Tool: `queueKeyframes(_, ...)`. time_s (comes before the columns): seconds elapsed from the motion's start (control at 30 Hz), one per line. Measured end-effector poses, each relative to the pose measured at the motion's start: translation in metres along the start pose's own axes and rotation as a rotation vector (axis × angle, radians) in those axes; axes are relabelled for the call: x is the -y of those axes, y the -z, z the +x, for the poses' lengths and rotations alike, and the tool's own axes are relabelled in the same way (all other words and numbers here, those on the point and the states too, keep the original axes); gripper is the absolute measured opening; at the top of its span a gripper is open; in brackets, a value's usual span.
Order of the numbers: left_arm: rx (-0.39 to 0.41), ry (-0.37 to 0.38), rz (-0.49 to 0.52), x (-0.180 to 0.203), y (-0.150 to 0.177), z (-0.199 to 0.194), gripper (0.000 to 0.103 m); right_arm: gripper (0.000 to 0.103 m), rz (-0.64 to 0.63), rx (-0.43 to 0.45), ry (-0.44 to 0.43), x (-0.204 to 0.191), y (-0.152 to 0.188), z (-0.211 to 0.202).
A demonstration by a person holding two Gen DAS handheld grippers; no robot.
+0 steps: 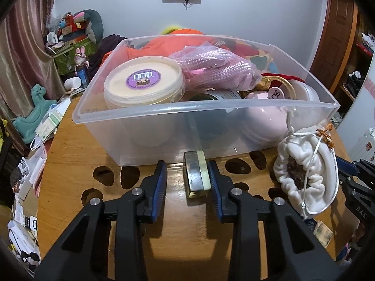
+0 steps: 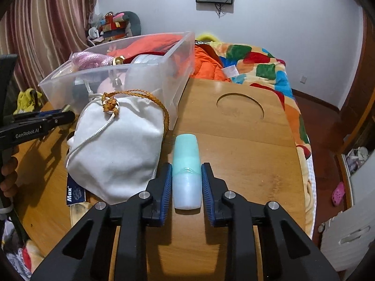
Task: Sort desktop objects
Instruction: 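Grasp the small gold-green box with the left tool while the right tool grasps the teal bottle, then lift and carry the small box and teal bottle over the clear box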
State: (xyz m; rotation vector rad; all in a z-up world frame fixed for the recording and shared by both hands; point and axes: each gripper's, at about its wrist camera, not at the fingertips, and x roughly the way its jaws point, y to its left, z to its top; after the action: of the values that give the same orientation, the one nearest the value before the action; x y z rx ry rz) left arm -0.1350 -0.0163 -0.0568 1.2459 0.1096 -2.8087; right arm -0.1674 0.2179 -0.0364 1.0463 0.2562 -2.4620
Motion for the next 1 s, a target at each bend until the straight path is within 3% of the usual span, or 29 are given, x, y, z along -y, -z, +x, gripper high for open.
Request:
queueKeyframes(0.1,0.01,0.002,-0.001,0.001,0.001,-0.001,0.015,0.023,-0.009,0.004,0.012,-0.001,-0.001,0.0)
queueKeyframes(0.5,0.051,0.041,0.009,0.0,0.006,-0.018,0.015,0.023,0.117,0.047,-0.026,0.017,-0.006,-0.019)
queueKeyframes(1.0,0.137,0.058,-0.006,-0.014,-0.004,-0.058,0.015,0.023,-0.005,0.152,-0.024,-0.02,-0.041,-0.054)
